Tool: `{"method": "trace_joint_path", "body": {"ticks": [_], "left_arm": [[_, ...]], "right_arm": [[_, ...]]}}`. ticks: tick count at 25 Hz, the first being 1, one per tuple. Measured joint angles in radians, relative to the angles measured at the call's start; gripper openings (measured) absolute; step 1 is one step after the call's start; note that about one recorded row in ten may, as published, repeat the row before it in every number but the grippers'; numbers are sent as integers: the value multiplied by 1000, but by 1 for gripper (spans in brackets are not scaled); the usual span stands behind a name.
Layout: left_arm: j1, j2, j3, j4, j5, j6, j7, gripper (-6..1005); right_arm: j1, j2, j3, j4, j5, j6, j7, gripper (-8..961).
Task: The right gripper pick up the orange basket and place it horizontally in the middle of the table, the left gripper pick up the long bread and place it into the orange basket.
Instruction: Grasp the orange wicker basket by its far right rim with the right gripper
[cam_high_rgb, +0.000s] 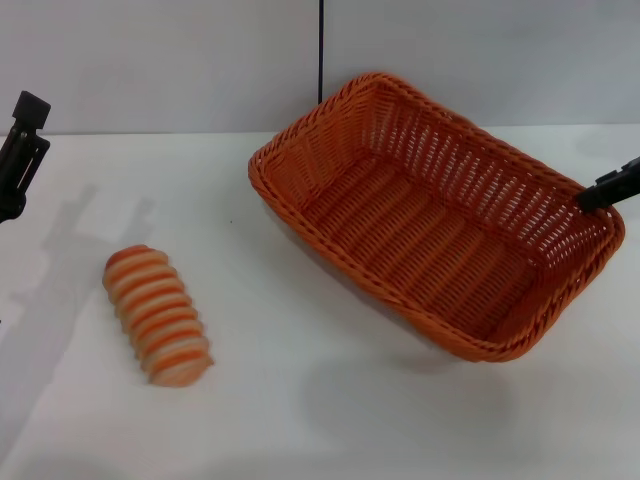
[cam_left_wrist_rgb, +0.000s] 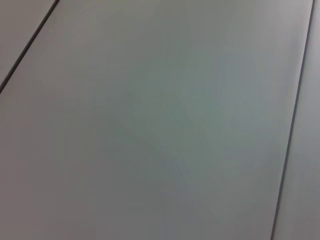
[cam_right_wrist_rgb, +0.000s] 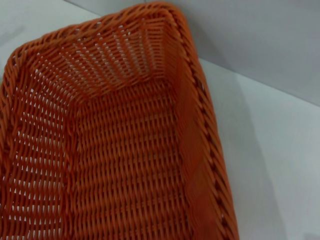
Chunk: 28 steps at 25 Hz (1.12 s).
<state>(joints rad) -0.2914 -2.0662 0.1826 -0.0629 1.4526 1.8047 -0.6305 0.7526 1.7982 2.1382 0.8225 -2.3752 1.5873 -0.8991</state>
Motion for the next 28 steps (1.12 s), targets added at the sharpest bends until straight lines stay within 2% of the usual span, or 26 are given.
{"method": "trace_joint_path", "body": {"ticks": [16, 21, 26, 28], "left_arm": [[2, 0, 0, 0, 0, -10, 0, 843], [2, 0, 0, -1, 0, -11, 0, 843], [4, 0, 0, -1, 0, -12, 0, 843], [5, 0, 0, -2, 0, -12, 0, 843]], "right_arm": [[2, 20, -8, -55, -1, -47, -24, 466], [-7, 30, -4, -47, 3, -62, -51, 395], [-8, 35, -8, -48, 2, -68, -67, 191], [-8, 35, -7, -49, 3, -69, -74, 185]]}}
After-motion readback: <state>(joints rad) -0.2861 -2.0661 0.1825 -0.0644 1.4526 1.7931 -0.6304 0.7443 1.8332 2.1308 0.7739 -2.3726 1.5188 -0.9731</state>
